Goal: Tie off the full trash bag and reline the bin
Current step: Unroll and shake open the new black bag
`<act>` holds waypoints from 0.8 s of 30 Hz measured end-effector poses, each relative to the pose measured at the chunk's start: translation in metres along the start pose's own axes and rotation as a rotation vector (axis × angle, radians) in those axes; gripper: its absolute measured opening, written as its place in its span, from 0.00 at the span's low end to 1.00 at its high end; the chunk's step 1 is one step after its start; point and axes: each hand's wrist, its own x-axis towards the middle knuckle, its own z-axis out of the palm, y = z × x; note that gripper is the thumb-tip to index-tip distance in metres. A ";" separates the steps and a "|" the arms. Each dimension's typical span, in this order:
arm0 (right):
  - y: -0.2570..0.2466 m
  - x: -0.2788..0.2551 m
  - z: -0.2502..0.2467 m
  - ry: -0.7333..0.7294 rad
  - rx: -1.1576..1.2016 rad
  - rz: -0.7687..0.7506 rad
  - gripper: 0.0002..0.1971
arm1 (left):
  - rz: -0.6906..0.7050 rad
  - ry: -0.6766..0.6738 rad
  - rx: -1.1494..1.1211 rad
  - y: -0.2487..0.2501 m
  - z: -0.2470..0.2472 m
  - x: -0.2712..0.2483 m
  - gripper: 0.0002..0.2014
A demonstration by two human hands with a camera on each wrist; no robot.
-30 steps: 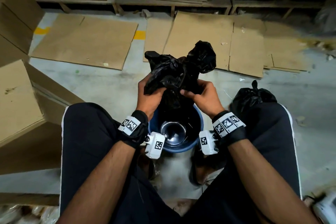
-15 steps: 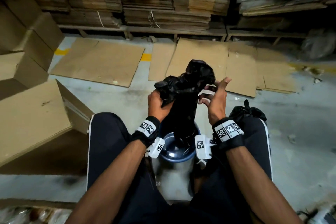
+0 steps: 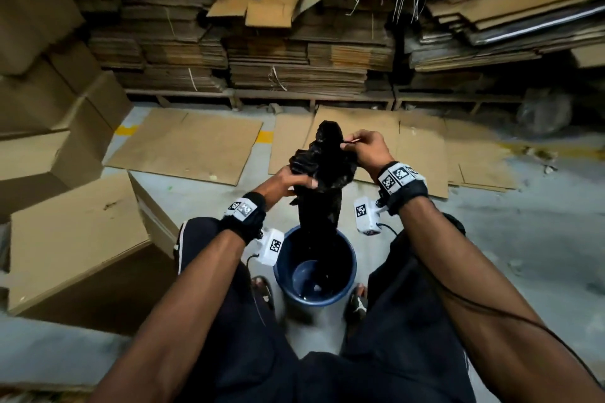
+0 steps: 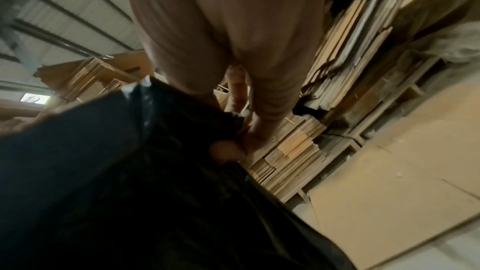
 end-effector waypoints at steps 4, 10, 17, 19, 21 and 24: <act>-0.027 -0.003 -0.010 -0.098 -0.181 -0.137 0.15 | -0.063 0.366 0.059 0.024 -0.012 0.016 0.38; -0.070 -0.013 -0.010 -0.162 -0.562 -0.334 0.14 | 0.191 0.542 1.003 0.088 -0.003 0.023 0.49; -0.089 -0.020 -0.008 -0.069 -0.766 -0.441 0.08 | 0.394 0.586 1.106 0.130 0.004 0.032 0.12; -0.089 -0.019 -0.010 -0.010 -0.776 -0.452 0.09 | 0.361 0.575 1.102 0.137 0.005 0.029 0.11; -0.089 -0.017 -0.013 0.029 -0.753 -0.458 0.10 | 0.353 0.568 1.105 0.140 0.008 0.027 0.11; -0.089 -0.016 -0.016 0.071 -0.773 -0.462 0.09 | 0.338 0.581 1.050 0.143 0.009 0.022 0.12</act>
